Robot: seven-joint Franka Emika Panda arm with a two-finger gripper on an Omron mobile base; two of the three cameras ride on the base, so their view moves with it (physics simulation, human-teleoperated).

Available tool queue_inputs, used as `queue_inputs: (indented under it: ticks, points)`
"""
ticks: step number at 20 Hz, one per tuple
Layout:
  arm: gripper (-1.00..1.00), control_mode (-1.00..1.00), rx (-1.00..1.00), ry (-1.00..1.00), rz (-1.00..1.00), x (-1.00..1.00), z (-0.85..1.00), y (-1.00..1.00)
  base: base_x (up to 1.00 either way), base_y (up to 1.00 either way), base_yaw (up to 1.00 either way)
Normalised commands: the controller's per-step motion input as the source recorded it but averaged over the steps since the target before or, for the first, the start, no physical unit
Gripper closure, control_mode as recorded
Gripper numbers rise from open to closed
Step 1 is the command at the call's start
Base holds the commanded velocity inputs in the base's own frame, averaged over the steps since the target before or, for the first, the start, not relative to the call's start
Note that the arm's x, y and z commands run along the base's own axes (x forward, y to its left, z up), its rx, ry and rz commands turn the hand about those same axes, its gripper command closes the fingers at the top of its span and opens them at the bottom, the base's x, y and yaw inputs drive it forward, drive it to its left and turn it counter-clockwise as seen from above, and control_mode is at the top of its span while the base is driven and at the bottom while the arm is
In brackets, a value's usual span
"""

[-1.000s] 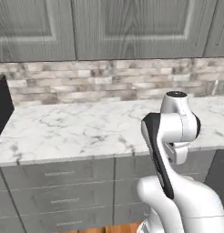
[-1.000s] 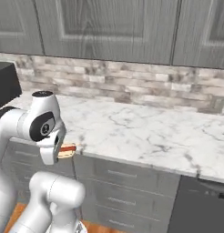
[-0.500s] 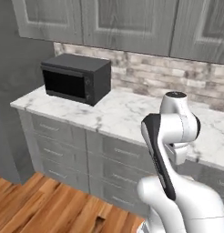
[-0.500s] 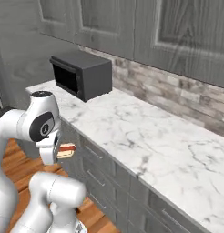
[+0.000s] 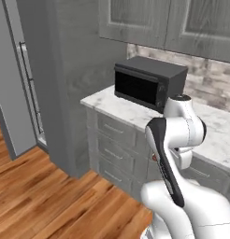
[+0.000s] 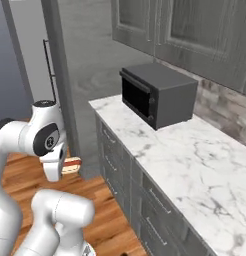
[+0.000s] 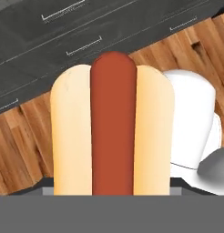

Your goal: Store the hot dog in the freezer for long-term storage. Close the freezer door after placing the cooked food.

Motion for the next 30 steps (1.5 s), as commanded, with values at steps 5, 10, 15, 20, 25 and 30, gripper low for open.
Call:
queue_inputs:
  ticks: [5, 10, 15, 20, 25, 30]
  points:
    - [1.0, 1.0, 0.0, 0.0, 0.0, 0.0, 0.0, 0.0, 0.76, 1.0, 0.0]
    - [1.0, 1.0, 0.0, 0.0, 0.0, 0.0, 0.0, 0.0, 0.37, 1.0, -0.08]
    - [1.0, 1.0, 0.0, 0.0, 0.0, 0.0, 0.0, 0.0, 0.15, 1.0, -0.23]
    - [1.0, 1.0, 0.0, 0.0, 0.0, 0.0, 0.0, 0.0, 0.18, 1.0, -0.23]
    - [1.0, 1.0, 0.0, 0.0, 0.0, 0.0, 0.0, 0.0, 0.22, 1.0, -0.2]
    - [1.0, 1.0, 0.0, 0.0, 0.0, 0.0, 0.0, 0.0, 0.38, 1.0, -0.12]
